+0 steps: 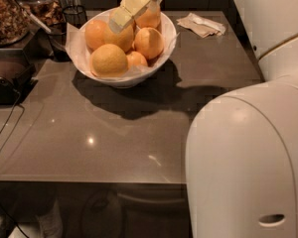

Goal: Pick orange from white bowl

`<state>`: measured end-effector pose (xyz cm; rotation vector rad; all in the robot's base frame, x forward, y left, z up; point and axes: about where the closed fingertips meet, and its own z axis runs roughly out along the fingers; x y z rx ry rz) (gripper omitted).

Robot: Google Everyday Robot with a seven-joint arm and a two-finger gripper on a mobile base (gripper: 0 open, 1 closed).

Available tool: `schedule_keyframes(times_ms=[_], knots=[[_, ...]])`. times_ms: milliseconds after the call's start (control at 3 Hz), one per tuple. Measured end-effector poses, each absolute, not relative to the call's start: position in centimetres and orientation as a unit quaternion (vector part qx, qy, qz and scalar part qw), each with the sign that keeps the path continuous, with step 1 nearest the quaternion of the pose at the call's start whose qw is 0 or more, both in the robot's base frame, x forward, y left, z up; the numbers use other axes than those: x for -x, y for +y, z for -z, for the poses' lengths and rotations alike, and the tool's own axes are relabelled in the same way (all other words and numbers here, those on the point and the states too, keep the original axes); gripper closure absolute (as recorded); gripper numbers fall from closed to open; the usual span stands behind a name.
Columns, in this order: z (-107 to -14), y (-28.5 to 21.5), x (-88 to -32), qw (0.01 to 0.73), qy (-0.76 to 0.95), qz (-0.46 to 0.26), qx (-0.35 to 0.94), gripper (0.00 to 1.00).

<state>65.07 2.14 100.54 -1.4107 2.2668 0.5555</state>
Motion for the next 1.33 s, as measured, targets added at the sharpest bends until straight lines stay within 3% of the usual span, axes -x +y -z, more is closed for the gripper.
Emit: schedule_keyframes(times_ms=[1000,1333], knots=[[-101.1,4.6,-66.8,0.213,0.812,-0.205,0.503,0.26],[-101.1,4.9,-67.5,0.215,0.815,-0.199,0.499,0.24]])
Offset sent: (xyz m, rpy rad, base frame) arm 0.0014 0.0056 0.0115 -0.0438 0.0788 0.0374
